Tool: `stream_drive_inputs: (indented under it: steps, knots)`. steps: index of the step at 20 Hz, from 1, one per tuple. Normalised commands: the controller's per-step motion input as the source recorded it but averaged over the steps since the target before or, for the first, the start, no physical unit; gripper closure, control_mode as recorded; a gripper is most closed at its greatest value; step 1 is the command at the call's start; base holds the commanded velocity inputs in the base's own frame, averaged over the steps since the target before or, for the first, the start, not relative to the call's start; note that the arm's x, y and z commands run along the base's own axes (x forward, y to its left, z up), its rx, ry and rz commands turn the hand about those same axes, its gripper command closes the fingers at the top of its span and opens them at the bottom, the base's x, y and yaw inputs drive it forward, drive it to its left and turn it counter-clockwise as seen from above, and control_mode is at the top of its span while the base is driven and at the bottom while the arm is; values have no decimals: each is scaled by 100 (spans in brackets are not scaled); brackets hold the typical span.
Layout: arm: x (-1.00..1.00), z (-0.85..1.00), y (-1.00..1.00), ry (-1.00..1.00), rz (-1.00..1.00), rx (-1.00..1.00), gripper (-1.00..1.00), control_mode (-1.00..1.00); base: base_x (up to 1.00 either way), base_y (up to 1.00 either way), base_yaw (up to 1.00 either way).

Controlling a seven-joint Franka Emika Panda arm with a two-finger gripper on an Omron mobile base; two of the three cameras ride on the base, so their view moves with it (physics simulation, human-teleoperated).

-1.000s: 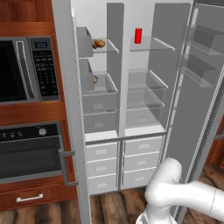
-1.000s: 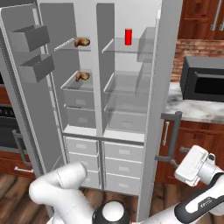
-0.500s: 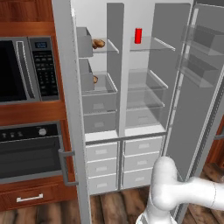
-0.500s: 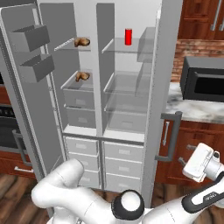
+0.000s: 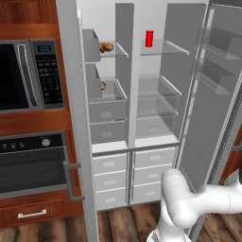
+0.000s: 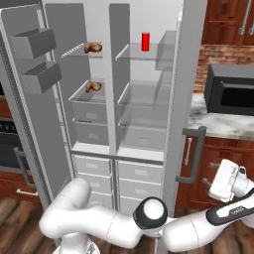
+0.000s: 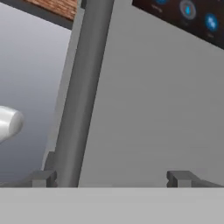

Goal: There's a chicken drumstick in the fridge that needs to be moved to the freezer for freezing. Pick up the chicken drumstick from the fridge, place it on any shelf in the freezer, and close the fridge and freezer doors when done.

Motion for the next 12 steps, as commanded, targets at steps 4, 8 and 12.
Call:
stream_drive_inputs:
  steps: [4, 8, 12]
  knots:
    - [1, 0, 47, 0, 5, -12, -100, -100, 0, 0, 0]
    - [-21, 0, 74, 6, 0, -18, -100, -100, 0, 0, 0]
    - [-76, 2, 99, 21, -4, -15, -100, -100, 0, 0, 0]
